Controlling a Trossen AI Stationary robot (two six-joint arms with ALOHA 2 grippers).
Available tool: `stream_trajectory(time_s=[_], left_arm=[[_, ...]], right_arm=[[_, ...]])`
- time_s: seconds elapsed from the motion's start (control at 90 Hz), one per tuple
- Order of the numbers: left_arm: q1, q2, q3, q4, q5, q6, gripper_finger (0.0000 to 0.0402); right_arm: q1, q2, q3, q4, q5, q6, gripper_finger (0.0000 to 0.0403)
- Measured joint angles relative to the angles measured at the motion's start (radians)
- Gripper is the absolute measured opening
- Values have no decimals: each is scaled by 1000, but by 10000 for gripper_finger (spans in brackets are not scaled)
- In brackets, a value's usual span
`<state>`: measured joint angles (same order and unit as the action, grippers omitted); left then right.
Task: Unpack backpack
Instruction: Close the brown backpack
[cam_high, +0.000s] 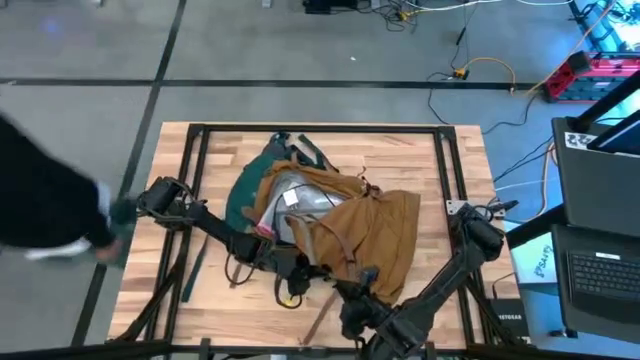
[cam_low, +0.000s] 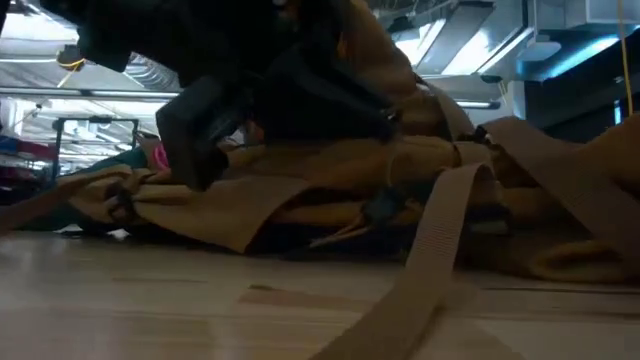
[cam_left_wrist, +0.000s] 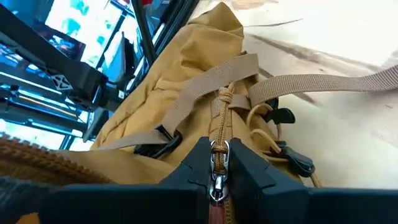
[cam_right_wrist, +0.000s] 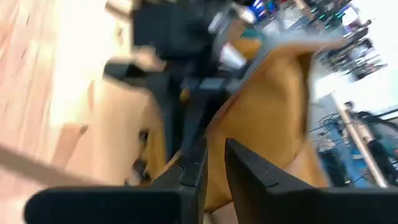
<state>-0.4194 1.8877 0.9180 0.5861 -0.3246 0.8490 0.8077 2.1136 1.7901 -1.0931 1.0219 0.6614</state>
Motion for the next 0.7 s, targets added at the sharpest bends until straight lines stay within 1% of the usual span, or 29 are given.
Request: stream_trajectory(time_s=[0.067,0.133,0.267,0.533,0.6,0.7], left_arm=[[1,0,0,0,1,-4,15],[2,0,0,2,0,-9,15],[2,0,0,11,0,-4,15],[4,0,0,36,0,-3,15],[4,0,0,44,1,-2,15],[4,0,0,51,12,-4,15]], right_arm=[[-2,0,-72,74,-45,1,45],[-10,0,-142,152,-88,0,57],[-19,0,-258,270,-105,0,105],[-56,0,-342,411,-48,16,201],[-75,0,-351,444,-50,16,211],[-105,0,-361,460,-56,16,212]])
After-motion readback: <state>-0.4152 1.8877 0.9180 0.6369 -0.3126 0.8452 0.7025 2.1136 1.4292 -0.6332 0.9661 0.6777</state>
